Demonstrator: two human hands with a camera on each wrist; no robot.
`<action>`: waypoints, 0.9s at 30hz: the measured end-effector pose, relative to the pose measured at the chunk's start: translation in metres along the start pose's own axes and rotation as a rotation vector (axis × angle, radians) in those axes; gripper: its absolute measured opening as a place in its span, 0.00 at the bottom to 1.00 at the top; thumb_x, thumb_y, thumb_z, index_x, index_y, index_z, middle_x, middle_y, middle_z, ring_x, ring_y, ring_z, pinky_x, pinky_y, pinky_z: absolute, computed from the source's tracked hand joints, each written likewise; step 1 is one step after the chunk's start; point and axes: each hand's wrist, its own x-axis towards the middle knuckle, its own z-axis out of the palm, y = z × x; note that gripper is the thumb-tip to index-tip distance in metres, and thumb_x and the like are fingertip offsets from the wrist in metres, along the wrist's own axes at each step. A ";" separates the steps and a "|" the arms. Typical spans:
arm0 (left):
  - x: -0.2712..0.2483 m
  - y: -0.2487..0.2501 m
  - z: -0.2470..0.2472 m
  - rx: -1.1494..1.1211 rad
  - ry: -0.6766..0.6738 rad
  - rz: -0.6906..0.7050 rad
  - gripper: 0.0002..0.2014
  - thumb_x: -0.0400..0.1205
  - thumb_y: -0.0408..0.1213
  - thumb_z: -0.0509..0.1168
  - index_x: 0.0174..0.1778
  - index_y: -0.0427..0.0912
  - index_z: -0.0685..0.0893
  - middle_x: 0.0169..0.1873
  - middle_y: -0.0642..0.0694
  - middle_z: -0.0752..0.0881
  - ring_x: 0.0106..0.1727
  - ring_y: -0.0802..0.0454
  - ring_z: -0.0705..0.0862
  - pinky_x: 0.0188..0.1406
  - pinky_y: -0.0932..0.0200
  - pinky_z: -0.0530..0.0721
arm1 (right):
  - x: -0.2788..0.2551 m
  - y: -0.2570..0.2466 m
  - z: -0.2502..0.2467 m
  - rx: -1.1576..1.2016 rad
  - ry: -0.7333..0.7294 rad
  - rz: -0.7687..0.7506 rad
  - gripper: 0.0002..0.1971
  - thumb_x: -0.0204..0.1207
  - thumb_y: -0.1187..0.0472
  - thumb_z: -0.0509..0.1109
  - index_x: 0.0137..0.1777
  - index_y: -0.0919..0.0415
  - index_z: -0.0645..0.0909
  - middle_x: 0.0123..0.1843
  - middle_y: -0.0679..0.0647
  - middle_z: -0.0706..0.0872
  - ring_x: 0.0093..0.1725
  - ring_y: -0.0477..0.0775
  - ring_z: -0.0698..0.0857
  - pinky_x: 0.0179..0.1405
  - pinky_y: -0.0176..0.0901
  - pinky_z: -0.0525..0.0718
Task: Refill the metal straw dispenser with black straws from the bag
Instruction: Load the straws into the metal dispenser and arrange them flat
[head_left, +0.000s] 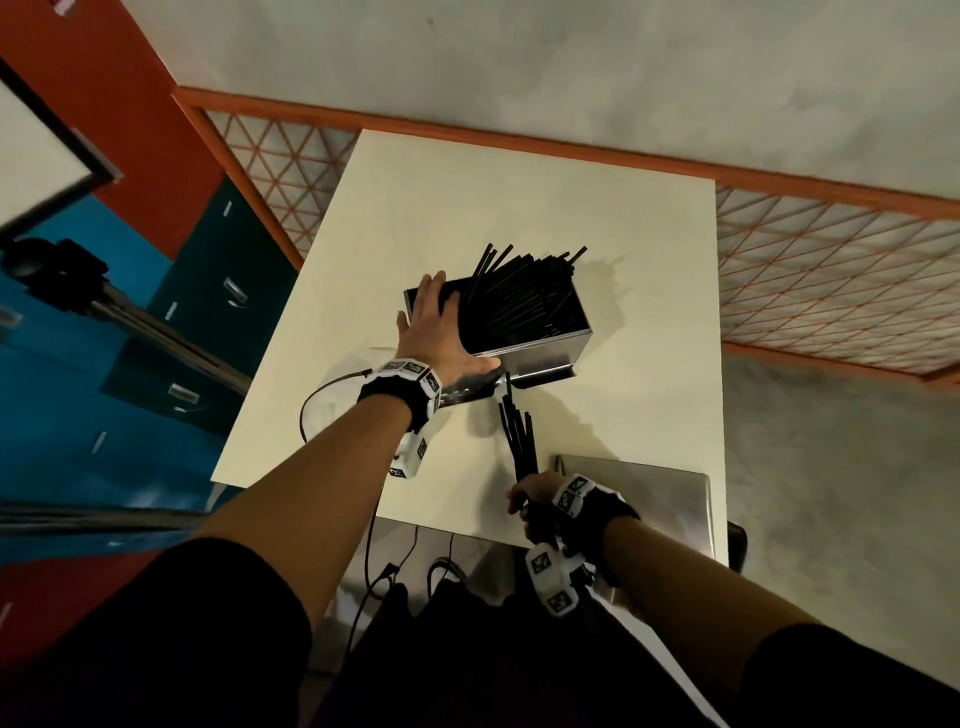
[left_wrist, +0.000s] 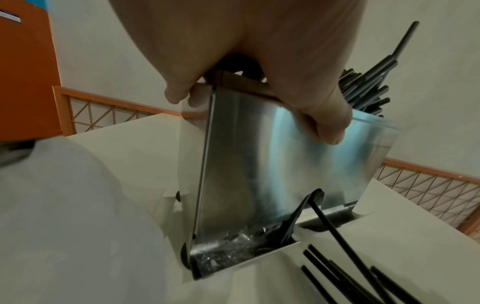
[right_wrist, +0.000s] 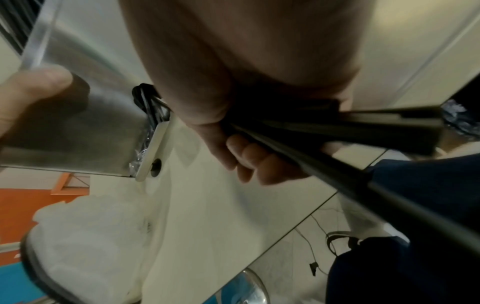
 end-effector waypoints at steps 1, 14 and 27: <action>-0.001 0.000 0.000 0.000 0.001 0.001 0.62 0.63 0.69 0.78 0.87 0.44 0.57 0.89 0.49 0.42 0.89 0.49 0.37 0.85 0.27 0.52 | -0.001 0.003 -0.004 -0.024 0.004 -0.002 0.09 0.80 0.65 0.67 0.45 0.70 0.87 0.24 0.58 0.80 0.24 0.58 0.76 0.34 0.50 0.79; -0.056 0.048 -0.003 -0.025 0.193 0.466 0.42 0.79 0.53 0.73 0.85 0.38 0.64 0.83 0.38 0.62 0.86 0.39 0.59 0.84 0.26 0.57 | -0.036 0.004 -0.043 -0.446 0.254 -0.161 0.08 0.73 0.61 0.70 0.32 0.60 0.83 0.27 0.52 0.83 0.31 0.54 0.85 0.28 0.38 0.79; -0.094 0.107 0.034 0.187 -0.265 0.456 0.15 0.89 0.47 0.57 0.65 0.40 0.73 0.52 0.36 0.86 0.48 0.32 0.87 0.39 0.47 0.80 | -0.139 -0.068 -0.081 -1.594 0.645 -0.512 0.13 0.80 0.54 0.61 0.62 0.54 0.80 0.61 0.54 0.84 0.61 0.59 0.84 0.52 0.47 0.77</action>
